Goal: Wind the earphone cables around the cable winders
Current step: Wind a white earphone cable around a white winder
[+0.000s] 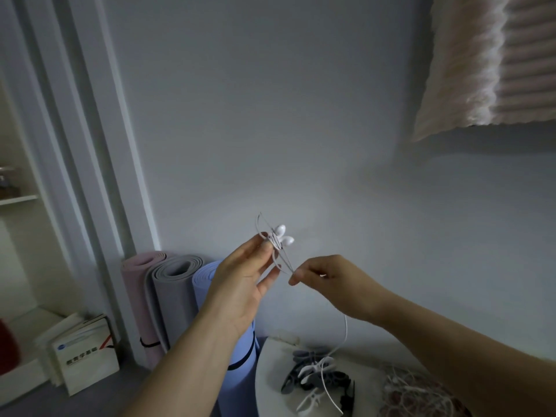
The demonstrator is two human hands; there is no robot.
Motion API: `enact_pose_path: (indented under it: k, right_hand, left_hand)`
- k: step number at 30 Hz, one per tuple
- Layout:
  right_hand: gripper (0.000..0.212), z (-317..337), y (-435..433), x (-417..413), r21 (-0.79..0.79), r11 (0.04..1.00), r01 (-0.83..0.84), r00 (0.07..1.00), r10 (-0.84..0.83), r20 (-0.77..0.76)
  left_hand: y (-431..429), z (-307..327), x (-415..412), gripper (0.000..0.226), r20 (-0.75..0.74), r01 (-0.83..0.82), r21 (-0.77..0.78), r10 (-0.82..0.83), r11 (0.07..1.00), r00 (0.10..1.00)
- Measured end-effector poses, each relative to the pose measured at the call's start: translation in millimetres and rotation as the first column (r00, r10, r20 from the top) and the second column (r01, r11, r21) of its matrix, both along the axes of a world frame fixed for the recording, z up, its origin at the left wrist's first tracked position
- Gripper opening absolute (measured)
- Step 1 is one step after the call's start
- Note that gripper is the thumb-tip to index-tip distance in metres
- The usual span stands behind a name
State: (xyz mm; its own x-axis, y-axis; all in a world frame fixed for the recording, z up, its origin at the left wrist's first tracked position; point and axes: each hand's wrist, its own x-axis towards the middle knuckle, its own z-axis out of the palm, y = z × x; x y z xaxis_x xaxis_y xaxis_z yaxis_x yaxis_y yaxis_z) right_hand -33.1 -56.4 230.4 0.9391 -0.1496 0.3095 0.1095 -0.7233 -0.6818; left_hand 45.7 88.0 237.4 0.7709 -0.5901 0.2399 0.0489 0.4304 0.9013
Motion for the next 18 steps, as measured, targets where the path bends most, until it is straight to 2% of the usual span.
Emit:
enact_pose_path:
  k: [2, 6, 10, 13, 18]
  right_hand:
    - [0.026, 1, 3, -1, -0.143, 0.99, -0.009, 1.0, 0.009, 0.003]
    - [0.027, 12, 6, -4, -0.375, 0.927, -0.001, 0.998, 0.024, 0.055]
    - [0.024, 35, 6, -8, -0.504, 0.863, 0.024, 0.988, 0.058, 0.146]
    - [0.018, 56, 0, -11, -0.469, 0.88, 0.073, 0.975, 0.035, 0.218]
    - [0.022, 68, -14, -12, -0.151, 0.983, 0.105, 0.962, -0.062, 0.267]
  left_hand:
    - [0, -3, 4, 0.037, -0.058, -0.053, 0.034, 0.055, 0.998, 0.997]
    - [-1, -10, 6, 0.015, -0.054, -0.121, 0.089, 0.126, 0.989, 0.991]
    - [-4, -18, 4, 0.014, 0.027, -0.174, 0.154, 0.172, 0.973, 0.985]
    - [-4, -21, -1, 0.017, 0.15, -0.098, 0.218, 0.066, 0.971, 0.986]
    - [-2, -23, -7, 0.021, 0.249, 0.008, 0.224, -0.066, 0.975, 0.966]
